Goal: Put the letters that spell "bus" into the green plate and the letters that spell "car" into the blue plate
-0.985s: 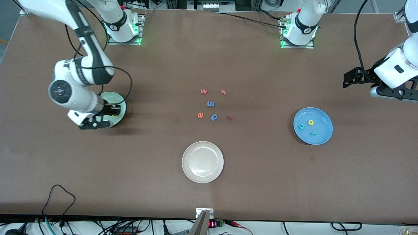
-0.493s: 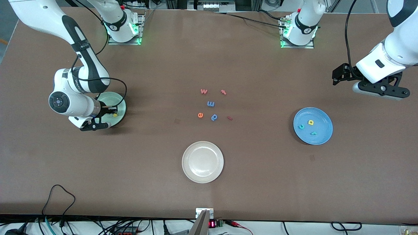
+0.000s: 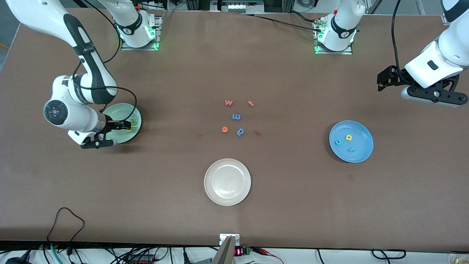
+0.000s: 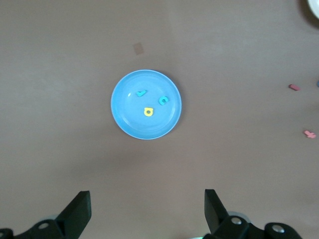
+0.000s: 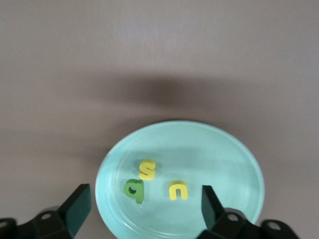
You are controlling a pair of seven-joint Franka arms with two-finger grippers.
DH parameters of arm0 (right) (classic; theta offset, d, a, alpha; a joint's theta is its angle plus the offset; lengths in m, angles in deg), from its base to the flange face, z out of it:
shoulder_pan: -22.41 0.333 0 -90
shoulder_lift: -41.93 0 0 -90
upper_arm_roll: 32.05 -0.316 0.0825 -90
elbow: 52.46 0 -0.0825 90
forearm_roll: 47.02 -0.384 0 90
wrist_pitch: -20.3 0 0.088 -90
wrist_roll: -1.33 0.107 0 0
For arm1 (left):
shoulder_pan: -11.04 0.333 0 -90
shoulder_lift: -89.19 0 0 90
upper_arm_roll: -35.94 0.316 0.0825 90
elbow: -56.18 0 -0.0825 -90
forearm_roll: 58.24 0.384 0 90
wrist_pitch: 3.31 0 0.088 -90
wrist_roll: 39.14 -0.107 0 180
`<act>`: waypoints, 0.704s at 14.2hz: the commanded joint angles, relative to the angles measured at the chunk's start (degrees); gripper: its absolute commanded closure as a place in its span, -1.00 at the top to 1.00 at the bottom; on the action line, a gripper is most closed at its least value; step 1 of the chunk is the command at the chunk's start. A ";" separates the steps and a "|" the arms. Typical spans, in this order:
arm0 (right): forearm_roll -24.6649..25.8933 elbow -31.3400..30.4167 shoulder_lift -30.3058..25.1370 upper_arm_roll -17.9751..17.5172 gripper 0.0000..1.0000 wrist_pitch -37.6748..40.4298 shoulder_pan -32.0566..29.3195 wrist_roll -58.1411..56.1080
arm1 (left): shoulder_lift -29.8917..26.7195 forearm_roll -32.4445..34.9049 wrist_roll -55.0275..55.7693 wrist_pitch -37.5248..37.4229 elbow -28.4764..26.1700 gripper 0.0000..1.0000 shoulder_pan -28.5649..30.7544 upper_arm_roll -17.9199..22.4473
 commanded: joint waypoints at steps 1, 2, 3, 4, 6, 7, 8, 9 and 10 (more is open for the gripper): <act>0.02 1.88 -8.32 -0.77 1.00 5.05 -0.48 -0.76 | 1.10 2.09 0.57 -0.60 3.01 1.00 -0.17 -0.74; -0.07 5.30 -9.55 -0.77 1.00 9.69 -0.39 -0.68 | 1.10 2.09 1.00 -0.43 2.93 1.00 -0.09 -0.74; -0.59 10.03 -10.61 -0.77 1.00 15.82 -0.30 -0.50 | 1.19 2.09 1.44 0.53 2.93 1.00 0.00 -0.66; -0.68 14.25 -11.67 -0.77 1.00 20.41 -0.30 -0.33 | 1.19 2.17 1.54 0.98 2.84 1.00 -0.08 -0.74; -0.60 21.81 -12.90 0.36 1.00 29.37 0.48 -0.68 | 1.10 2.09 1.62 1.07 2.75 1.00 -0.09 -1.00; -0.68 25.51 -12.91 3.15 1.00 34.12 2.58 -0.68 | 1.10 2.09 1.62 0.98 2.58 1.00 -0.09 -1.01; -0.60 29.29 -12.99 7.36 1.00 38.08 6.08 -0.68 | 1.19 2.09 1.62 1.07 2.66 1.00 -0.17 -1.01; -0.68 30.80 -13.60 10.97 1.00 40.04 9.07 -0.76 | 1.19 2.09 1.80 1.50 2.75 1.00 -0.17 -1.09; -0.68 31.34 -14.57 13.27 1.00 41.36 11.37 -0.68 | 1.37 2.09 1.89 2.38 2.67 1.00 -0.17 -1.10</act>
